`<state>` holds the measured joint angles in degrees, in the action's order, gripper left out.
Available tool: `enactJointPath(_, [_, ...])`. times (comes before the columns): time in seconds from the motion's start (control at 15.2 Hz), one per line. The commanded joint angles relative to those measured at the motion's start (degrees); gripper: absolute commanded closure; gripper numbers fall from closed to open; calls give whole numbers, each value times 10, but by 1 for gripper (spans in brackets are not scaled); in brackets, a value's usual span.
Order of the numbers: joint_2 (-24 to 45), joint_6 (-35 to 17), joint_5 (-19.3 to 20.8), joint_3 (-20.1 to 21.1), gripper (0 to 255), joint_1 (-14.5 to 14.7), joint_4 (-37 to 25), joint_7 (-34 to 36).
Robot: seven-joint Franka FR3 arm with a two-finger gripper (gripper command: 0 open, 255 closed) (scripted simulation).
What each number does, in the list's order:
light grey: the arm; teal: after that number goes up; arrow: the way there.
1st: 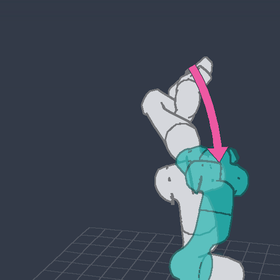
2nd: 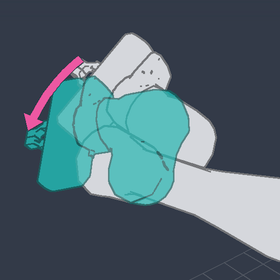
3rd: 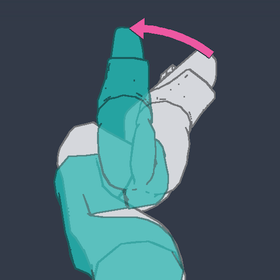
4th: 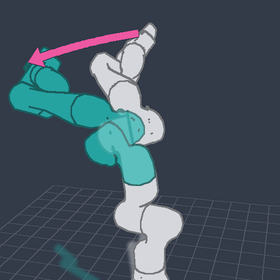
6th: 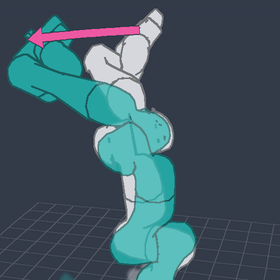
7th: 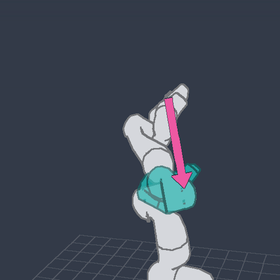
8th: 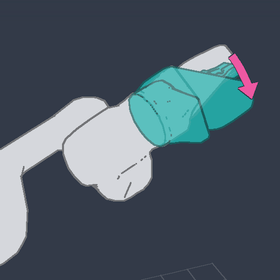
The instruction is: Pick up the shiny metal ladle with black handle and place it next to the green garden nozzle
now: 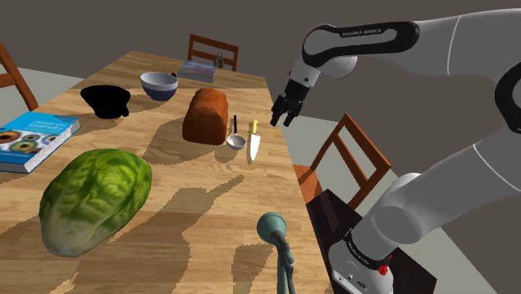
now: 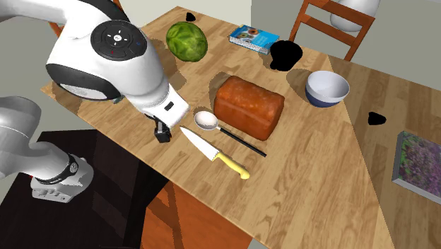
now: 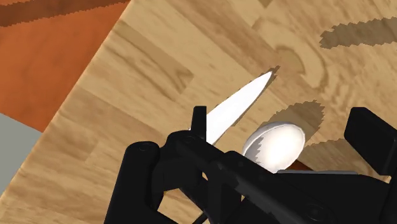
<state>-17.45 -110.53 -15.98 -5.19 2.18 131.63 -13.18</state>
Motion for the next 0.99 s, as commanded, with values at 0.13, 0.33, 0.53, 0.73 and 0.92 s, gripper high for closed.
enactJointPath(0.13, [90,-45,-61,-12,0,9,-36,-27])
enactJointPath(0.33, [158,-65,-110,-17,0,12,-72,-51])
enactJointPath(0.53, [226,-77,-161,-18,0,10,-116,-73])
enactJointPath(0.73, [259,-87,-186,-14,0,9,-134,-84])
enactJointPath(0.92, [269,-106,-195,-9,0,14,-126,-89])
